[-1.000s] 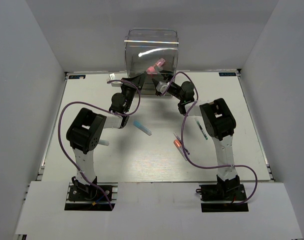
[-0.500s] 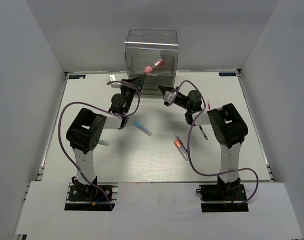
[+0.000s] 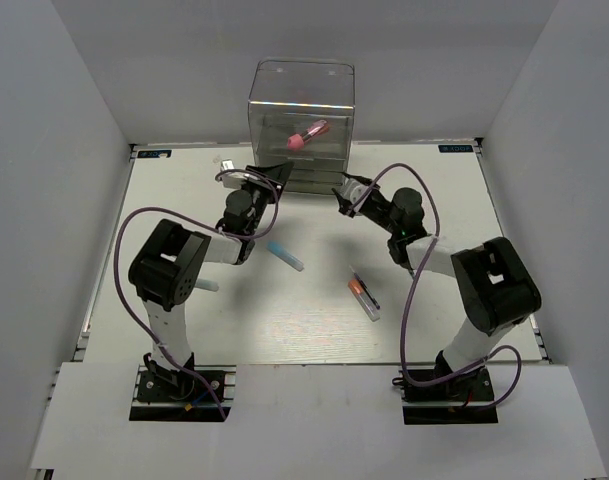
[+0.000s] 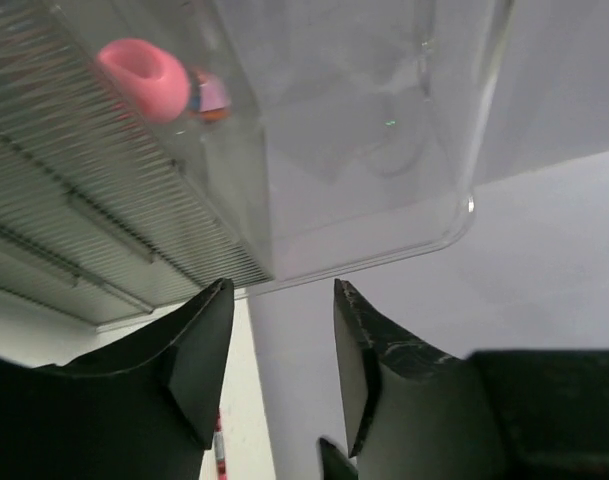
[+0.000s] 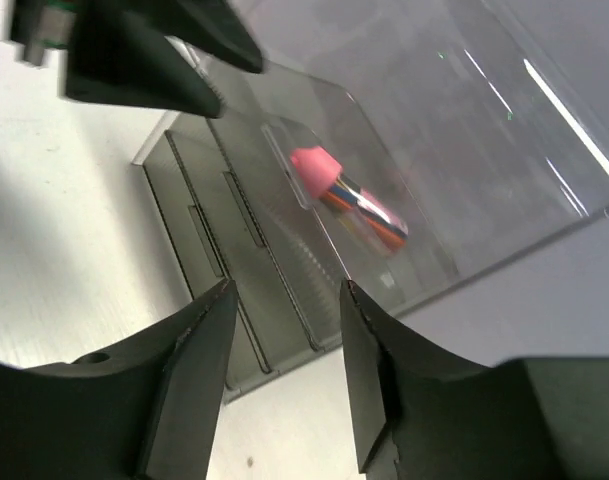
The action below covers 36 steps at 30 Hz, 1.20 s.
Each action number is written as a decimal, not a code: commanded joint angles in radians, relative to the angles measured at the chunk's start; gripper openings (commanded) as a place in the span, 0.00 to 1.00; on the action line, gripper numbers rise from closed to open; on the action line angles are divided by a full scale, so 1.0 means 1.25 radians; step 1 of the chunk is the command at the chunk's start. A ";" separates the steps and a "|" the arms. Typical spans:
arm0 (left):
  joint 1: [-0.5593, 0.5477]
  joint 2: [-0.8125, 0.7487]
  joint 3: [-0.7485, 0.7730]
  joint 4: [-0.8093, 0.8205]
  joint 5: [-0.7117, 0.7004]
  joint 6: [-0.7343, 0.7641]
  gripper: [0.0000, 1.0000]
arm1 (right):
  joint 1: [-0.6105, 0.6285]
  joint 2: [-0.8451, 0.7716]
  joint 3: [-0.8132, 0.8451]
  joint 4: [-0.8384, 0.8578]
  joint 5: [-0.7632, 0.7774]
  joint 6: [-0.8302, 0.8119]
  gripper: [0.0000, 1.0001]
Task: Sort the stationery into containers
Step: Close the storage box at the center of the board, then open the drawer in the storage box.
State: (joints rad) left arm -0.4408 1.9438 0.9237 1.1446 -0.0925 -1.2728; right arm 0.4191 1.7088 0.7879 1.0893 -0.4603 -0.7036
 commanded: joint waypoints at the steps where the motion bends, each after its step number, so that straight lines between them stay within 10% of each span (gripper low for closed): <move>1: 0.000 -0.070 -0.020 -0.059 0.003 0.001 0.56 | -0.006 -0.047 0.009 -0.130 0.086 0.054 0.54; 6: -0.007 -0.078 -0.035 -0.118 0.020 0.001 0.59 | -0.008 -0.088 -0.023 -0.191 0.103 0.113 0.55; 8: -0.007 -0.078 -0.035 -0.162 0.029 0.001 0.44 | -0.012 -0.104 -0.013 -0.225 0.106 0.162 0.48; 13: 0.000 -0.030 -0.004 -0.199 0.029 0.016 0.22 | -0.028 -0.134 -0.003 -0.336 0.070 0.211 0.01; 24: 0.015 0.143 0.195 -0.222 0.031 0.049 0.44 | -0.051 -0.166 -0.025 -0.370 0.070 0.235 0.06; 33: 0.015 0.207 0.311 -0.323 0.007 0.088 0.43 | -0.073 -0.184 -0.043 -0.366 0.074 0.238 0.09; 36: 0.015 0.223 0.329 -0.340 0.007 0.088 0.27 | -0.081 -0.186 -0.044 -0.365 0.070 0.241 0.09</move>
State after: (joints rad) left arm -0.4278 2.2116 1.2942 0.7593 -0.0639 -1.1881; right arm 0.3302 1.5116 0.7368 0.6205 -0.3683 -0.4248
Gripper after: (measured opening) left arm 0.299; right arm 0.090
